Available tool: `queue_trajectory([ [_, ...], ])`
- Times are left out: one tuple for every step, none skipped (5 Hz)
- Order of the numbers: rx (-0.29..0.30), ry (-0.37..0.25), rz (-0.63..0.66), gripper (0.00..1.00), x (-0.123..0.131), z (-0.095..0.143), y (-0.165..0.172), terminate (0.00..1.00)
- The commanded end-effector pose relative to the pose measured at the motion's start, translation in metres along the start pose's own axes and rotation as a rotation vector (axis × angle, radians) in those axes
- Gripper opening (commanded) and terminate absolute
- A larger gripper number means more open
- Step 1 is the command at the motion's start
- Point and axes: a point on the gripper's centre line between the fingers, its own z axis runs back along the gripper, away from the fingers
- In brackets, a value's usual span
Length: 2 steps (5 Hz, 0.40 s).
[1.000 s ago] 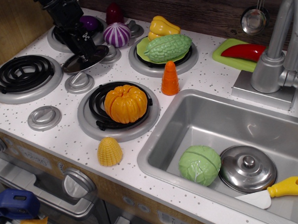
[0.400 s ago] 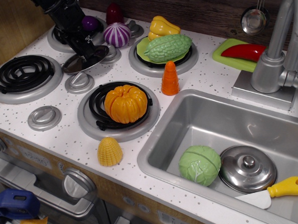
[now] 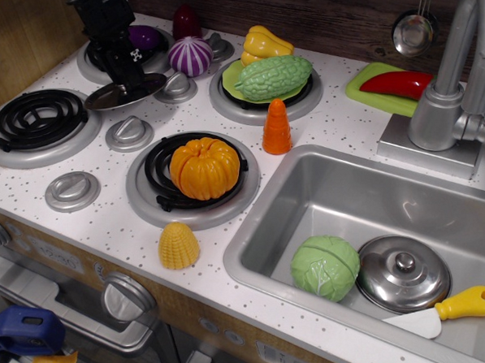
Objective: Put lid on stove
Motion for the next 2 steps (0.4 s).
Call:
queue_trajectory([
  [0.205, -0.052, -0.015, 0.00, -0.009, 0.067, 0.006, 0.00],
  [0.293, -0.045, -0.035, 0.00, -0.025, 0.073, 0.017, 0.00],
])
